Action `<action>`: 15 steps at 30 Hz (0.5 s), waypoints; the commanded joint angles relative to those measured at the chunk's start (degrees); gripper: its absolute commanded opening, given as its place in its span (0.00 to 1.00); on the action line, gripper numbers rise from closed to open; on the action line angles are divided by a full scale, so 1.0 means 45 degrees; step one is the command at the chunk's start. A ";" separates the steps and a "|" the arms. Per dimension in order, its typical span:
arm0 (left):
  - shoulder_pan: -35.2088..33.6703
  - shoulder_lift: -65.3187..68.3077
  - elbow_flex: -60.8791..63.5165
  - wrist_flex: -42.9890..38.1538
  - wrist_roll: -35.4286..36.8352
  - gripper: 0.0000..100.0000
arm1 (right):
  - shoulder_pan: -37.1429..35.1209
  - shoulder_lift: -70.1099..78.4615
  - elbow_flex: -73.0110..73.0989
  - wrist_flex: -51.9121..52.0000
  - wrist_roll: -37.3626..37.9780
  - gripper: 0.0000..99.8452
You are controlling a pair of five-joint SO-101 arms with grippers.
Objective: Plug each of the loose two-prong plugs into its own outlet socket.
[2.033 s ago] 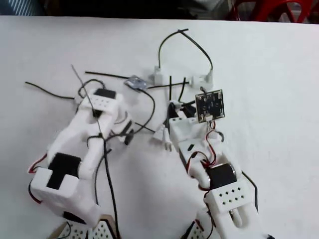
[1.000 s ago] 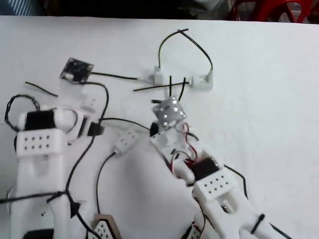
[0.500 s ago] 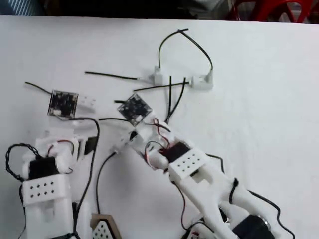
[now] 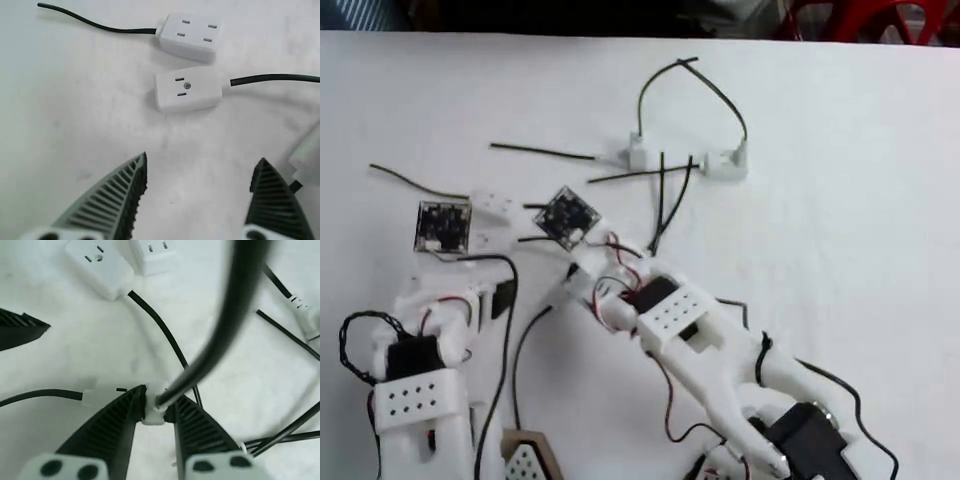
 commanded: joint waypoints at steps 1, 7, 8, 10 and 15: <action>-0.0088 -0.0244 -0.0039 -0.0293 0.0078 0.32 | -0.0029 -0.0088 -0.0625 -0.0225 0.0000 0.02; -0.0088 -0.0244 0.0000 -0.0293 0.0078 0.32 | 0.0010 0.0440 -0.0625 -0.0225 0.0098 0.02; -0.0107 -0.0244 0.0000 -0.0293 0.0078 0.32 | 0.0010 0.0576 -0.0625 -0.0225 0.0098 0.02; -0.0127 -0.0244 0.0000 -0.0274 0.0078 0.32 | -0.0010 0.0850 -0.0625 -0.0244 0.0098 0.02; -0.0147 -0.0244 0.0000 -0.0254 0.0078 0.32 | 0.0010 0.1299 -0.0645 -0.0244 0.0098 0.02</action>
